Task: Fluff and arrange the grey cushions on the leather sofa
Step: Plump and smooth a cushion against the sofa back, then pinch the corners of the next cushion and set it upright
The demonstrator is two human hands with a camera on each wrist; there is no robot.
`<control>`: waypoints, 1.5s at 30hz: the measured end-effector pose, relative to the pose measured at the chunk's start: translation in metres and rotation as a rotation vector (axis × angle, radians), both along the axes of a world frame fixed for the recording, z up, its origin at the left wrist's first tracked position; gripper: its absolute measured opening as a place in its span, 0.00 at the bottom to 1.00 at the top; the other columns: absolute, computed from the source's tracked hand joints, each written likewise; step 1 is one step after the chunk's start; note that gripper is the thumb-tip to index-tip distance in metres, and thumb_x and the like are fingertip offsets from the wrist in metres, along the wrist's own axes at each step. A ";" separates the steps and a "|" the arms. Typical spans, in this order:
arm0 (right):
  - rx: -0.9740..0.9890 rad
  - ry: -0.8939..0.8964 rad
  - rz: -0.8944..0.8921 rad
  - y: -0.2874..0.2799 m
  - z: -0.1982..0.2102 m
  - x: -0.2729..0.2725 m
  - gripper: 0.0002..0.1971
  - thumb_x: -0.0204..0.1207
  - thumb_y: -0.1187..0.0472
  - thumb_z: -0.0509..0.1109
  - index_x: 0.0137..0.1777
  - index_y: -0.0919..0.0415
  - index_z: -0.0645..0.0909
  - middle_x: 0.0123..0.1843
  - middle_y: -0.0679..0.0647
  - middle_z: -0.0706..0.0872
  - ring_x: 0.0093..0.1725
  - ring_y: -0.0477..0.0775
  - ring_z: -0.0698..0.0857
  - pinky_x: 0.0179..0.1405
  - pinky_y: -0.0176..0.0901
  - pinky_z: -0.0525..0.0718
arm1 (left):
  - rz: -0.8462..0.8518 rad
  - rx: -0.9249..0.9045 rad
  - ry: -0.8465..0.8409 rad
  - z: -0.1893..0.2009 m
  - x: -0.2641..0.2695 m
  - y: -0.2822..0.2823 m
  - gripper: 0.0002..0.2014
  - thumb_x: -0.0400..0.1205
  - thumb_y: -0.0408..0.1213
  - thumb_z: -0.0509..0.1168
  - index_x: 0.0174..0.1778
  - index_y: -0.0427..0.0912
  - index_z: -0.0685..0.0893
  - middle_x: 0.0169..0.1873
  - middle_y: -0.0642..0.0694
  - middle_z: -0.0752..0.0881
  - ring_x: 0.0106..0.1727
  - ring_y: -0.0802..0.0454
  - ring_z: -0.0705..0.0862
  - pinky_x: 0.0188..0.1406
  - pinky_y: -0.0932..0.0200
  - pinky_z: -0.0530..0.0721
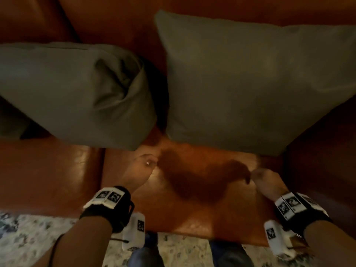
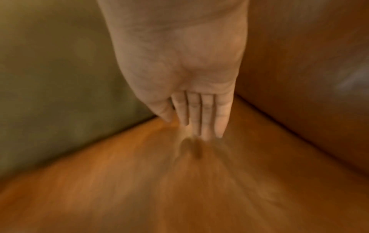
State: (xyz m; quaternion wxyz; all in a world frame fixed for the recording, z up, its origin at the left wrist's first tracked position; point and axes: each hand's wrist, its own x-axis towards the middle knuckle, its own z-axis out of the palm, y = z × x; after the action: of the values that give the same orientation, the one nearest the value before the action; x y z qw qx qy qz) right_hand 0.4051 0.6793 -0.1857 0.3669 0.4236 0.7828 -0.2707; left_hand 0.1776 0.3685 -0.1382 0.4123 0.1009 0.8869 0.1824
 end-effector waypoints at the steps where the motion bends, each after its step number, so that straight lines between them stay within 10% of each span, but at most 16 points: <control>1: -0.023 0.007 -0.010 -0.013 0.008 -0.002 0.07 0.83 0.56 0.61 0.48 0.51 0.81 0.59 0.60 0.88 0.57 0.63 0.86 0.55 0.49 0.81 | 0.028 0.020 -0.004 0.007 0.003 -0.012 0.09 0.85 0.31 0.61 0.53 0.40 0.87 0.50 0.48 0.84 0.40 0.56 0.81 0.32 0.78 0.72; 8: -0.085 0.120 0.093 -0.137 0.073 -0.064 0.09 0.84 0.58 0.63 0.52 0.52 0.86 0.54 0.58 0.89 0.55 0.59 0.85 0.57 0.47 0.79 | 0.063 0.283 -0.023 0.053 -0.012 -0.114 0.14 0.84 0.31 0.61 0.45 0.57 0.84 0.45 0.50 0.89 0.48 0.50 0.87 0.53 0.55 0.83; 18: -0.092 0.534 -0.046 -0.276 0.190 -0.200 0.08 0.82 0.54 0.66 0.51 0.52 0.86 0.47 0.51 0.90 0.49 0.53 0.87 0.54 0.53 0.85 | -0.033 0.327 0.056 0.148 -0.090 -0.216 0.12 0.86 0.36 0.60 0.45 0.58 0.84 0.40 0.54 0.88 0.33 0.61 0.84 0.33 0.63 0.80; 26: 0.115 0.826 -0.231 -0.229 0.194 -0.298 0.10 0.80 0.54 0.69 0.50 0.60 0.86 0.44 0.55 0.89 0.48 0.57 0.87 0.52 0.57 0.86 | -0.257 0.368 0.182 0.183 -0.153 -0.158 0.08 0.85 0.36 0.62 0.48 0.48 0.87 0.39 0.55 0.89 0.43 0.59 0.86 0.47 0.56 0.84; 33: 0.122 0.756 -0.218 -0.189 0.170 -0.347 0.11 0.77 0.51 0.73 0.49 0.58 0.88 0.42 0.56 0.90 0.46 0.56 0.88 0.51 0.53 0.86 | -0.382 0.421 0.249 0.200 -0.201 -0.069 0.08 0.85 0.39 0.62 0.50 0.49 0.87 0.39 0.55 0.89 0.35 0.63 0.82 0.37 0.62 0.78; 45: 0.145 0.920 -0.025 -0.193 0.167 -0.344 0.11 0.78 0.61 0.69 0.35 0.53 0.74 0.39 0.47 0.72 0.37 0.50 0.74 0.36 0.46 0.72 | -1.119 0.066 0.598 0.172 -0.248 0.046 0.18 0.84 0.45 0.58 0.69 0.51 0.78 0.65 0.45 0.74 0.67 0.42 0.71 0.59 0.45 0.70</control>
State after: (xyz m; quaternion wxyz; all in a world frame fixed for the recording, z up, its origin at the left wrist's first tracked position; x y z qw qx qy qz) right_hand 0.0607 0.4865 -0.0185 -0.0523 0.2934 0.8759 -0.3795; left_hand -0.0702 0.4149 0.0334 0.1765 0.6082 0.7708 -0.0695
